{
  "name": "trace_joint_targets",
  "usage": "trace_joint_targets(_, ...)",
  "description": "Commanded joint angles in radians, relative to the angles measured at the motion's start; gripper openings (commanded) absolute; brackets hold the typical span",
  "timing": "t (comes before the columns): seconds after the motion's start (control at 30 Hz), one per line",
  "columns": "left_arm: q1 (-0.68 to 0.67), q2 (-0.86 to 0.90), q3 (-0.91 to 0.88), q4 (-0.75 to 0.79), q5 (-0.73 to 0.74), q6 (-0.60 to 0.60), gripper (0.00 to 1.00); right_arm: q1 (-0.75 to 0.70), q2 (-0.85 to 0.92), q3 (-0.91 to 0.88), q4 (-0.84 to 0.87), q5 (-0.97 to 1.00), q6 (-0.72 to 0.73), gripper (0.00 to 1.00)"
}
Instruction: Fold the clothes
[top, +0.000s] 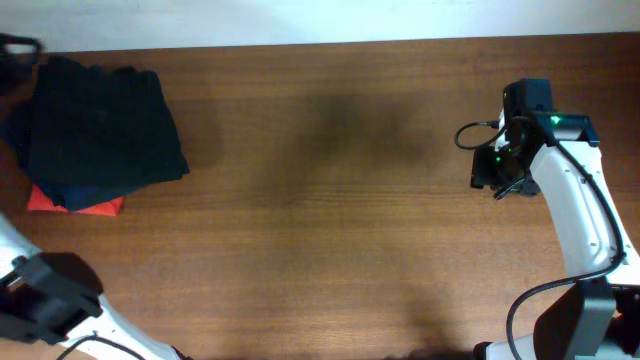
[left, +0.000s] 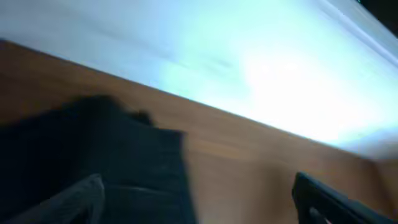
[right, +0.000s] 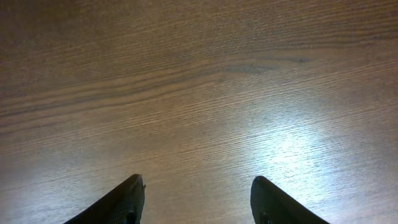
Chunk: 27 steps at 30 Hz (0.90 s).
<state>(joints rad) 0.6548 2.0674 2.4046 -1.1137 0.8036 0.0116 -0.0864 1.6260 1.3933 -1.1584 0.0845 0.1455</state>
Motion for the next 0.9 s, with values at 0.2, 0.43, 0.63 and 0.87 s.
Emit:
trace_joint_targets(0.2,-0.049,-0.003,-0.611,0.379,-0.042,0.102,0.99,-0.006,-0.011,0.015,-0.019,-0.006,-0.006,0.59)
trace_joint_targets(0.43,0.092,0.098,-0.983,0.835,-0.034,0.094,0.99,-0.006,-0.011,0.015,-0.024,-0.032,-0.006,0.59)
trace_joint_targets(0.63,0.043,0.031,-0.963,0.855,0.064,0.095,0.99,-0.006,-0.011,0.015,-0.025,-0.032,-0.007,0.61)
trace_joint_targets(0.87,-0.383,-0.211,-0.962,0.680,-0.552,0.111,0.99,-0.006,-0.011,0.015,-0.028,-0.094,-0.007,0.82)
